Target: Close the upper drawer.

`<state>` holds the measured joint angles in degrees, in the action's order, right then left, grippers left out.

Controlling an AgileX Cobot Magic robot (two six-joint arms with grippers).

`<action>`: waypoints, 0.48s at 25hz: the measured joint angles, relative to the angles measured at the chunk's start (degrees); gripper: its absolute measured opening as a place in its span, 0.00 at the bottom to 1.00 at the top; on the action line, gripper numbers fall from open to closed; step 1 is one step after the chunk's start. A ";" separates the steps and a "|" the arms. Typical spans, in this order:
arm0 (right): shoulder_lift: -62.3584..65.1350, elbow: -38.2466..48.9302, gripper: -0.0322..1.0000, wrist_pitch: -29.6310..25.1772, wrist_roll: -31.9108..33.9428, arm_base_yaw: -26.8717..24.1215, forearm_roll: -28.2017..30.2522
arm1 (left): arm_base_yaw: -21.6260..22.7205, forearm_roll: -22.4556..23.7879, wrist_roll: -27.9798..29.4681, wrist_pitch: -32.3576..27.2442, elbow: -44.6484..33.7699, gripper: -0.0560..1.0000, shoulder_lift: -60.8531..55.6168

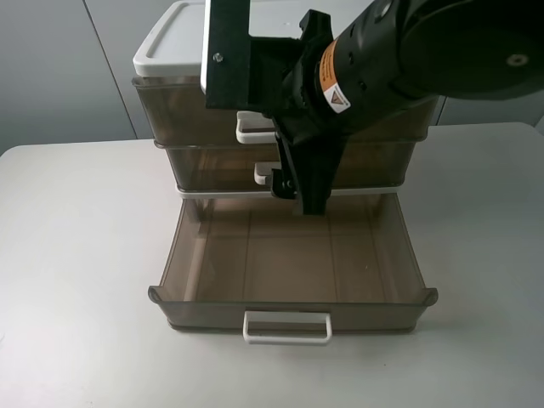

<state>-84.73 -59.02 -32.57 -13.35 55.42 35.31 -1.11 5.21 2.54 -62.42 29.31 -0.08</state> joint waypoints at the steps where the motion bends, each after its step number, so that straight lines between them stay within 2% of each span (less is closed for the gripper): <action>1: -0.26 0.00 0.65 0.13 0.00 -0.12 0.13 | 0.00 0.00 0.00 0.00 0.00 0.75 0.00; 12: -1.64 0.00 0.65 3.17 0.11 -1.42 1.56 | 0.00 0.00 0.00 0.00 0.00 0.75 0.00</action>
<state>-86.37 -59.02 -29.40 -13.24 54.00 36.87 -1.11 5.21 2.54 -62.42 29.31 -0.08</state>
